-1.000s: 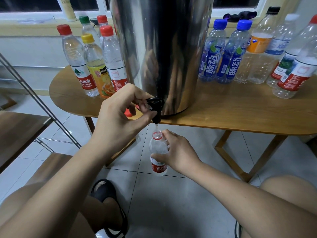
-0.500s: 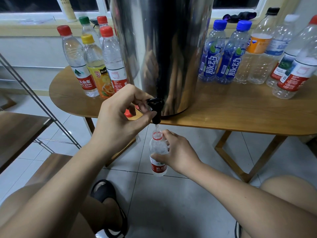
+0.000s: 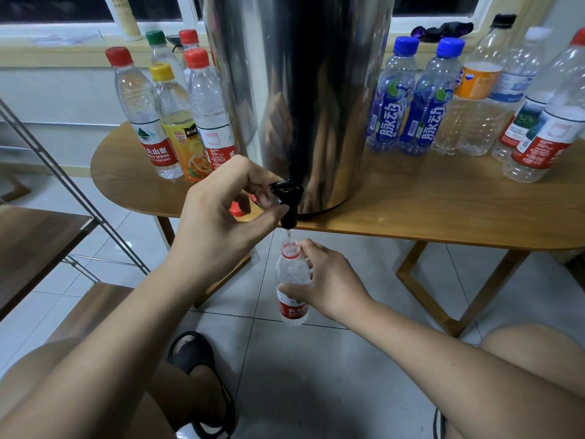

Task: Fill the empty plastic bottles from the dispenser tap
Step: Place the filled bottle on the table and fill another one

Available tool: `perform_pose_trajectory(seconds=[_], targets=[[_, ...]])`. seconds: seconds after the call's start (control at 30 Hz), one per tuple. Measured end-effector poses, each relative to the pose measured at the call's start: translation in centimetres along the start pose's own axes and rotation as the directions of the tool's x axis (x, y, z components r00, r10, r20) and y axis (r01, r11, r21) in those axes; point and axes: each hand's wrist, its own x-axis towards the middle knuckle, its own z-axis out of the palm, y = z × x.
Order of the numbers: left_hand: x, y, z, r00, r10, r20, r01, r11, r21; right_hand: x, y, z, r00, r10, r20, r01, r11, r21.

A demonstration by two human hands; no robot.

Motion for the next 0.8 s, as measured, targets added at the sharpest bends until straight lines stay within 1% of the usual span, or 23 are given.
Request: perform_pose_trajectory(seconds=[0.63, 0.8], targets=[[0.04, -0.05, 0.0, 1.0, 0.014, -0.008, -0.014, 1.0, 0.011, -0.05, -0.02, -0.13, 1.0, -0.002, 0.0, 0.002, 1.0, 0.012], [0.03, -0.06, 0.03, 1.0, 0.0, -0.005, 0.0, 1.0, 0.007, -0.06, -0.13, -0.19, 1.0, -0.001, 0.007, 0.001, 1.0, -0.001]])
